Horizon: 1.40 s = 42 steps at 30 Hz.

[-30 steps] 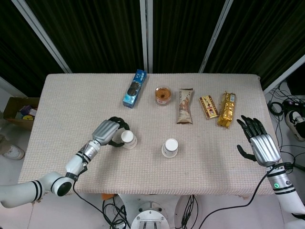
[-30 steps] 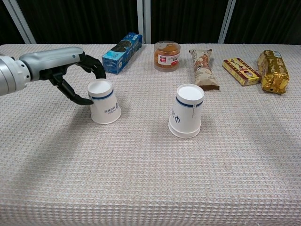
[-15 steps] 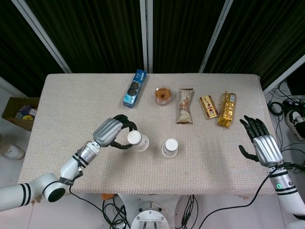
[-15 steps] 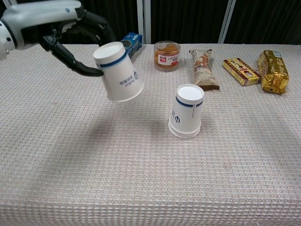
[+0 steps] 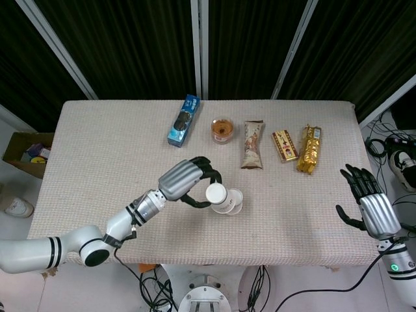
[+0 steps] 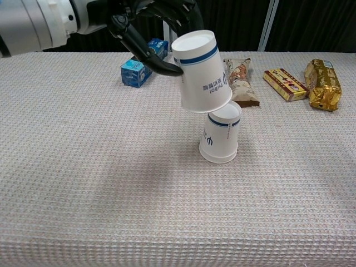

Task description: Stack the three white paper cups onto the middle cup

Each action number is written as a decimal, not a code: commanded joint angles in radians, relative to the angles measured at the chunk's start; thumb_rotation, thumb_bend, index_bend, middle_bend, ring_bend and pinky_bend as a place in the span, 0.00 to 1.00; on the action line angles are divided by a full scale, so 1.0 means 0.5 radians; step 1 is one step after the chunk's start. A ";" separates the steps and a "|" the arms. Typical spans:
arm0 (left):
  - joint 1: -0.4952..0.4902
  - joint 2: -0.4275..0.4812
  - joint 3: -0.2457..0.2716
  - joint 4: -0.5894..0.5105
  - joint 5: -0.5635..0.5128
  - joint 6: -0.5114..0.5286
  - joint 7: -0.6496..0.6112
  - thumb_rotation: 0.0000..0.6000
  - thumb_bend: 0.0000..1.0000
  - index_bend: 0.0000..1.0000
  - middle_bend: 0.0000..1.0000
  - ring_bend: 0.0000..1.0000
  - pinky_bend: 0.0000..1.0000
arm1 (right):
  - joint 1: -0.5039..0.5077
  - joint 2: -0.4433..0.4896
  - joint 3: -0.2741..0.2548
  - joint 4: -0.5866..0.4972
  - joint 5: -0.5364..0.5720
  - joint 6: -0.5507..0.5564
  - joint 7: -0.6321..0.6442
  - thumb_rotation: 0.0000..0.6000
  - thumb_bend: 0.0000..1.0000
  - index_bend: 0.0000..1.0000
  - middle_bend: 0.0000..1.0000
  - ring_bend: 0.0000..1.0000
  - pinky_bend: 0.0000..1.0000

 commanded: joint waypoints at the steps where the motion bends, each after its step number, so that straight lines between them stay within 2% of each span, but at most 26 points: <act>1: -0.083 -0.067 -0.025 0.039 -0.138 -0.060 0.164 1.00 0.27 0.52 0.49 0.33 0.21 | -0.014 -0.012 0.002 0.032 0.002 0.012 0.035 1.00 0.30 0.00 0.03 0.00 0.00; 7: -0.169 -0.123 -0.057 0.039 -0.352 -0.065 0.394 1.00 0.27 0.52 0.49 0.33 0.21 | -0.030 -0.037 0.007 0.096 0.001 0.033 0.104 1.00 0.30 0.00 0.03 0.00 0.00; 13: -0.254 -0.168 -0.074 0.030 -0.484 -0.078 0.521 1.00 0.27 0.52 0.49 0.33 0.21 | -0.042 -0.037 0.019 0.109 -0.008 0.064 0.118 1.00 0.30 0.00 0.03 0.00 0.00; 22: -0.391 -0.232 -0.029 0.088 -0.713 -0.083 0.810 1.00 0.27 0.52 0.49 0.33 0.21 | -0.059 -0.040 0.025 0.125 -0.009 0.079 0.147 1.00 0.30 0.00 0.03 0.00 0.00; 30: -0.485 -0.278 -0.007 0.119 -0.908 -0.071 0.956 1.00 0.27 0.52 0.48 0.33 0.21 | -0.071 -0.045 0.030 0.147 -0.005 0.087 0.170 1.00 0.30 0.00 0.03 0.00 0.00; 42: -0.590 -0.463 0.171 0.304 -1.140 -0.061 1.193 1.00 0.28 0.51 0.47 0.33 0.20 | -0.078 -0.064 0.029 0.195 -0.004 0.073 0.218 1.00 0.30 0.00 0.03 0.00 0.00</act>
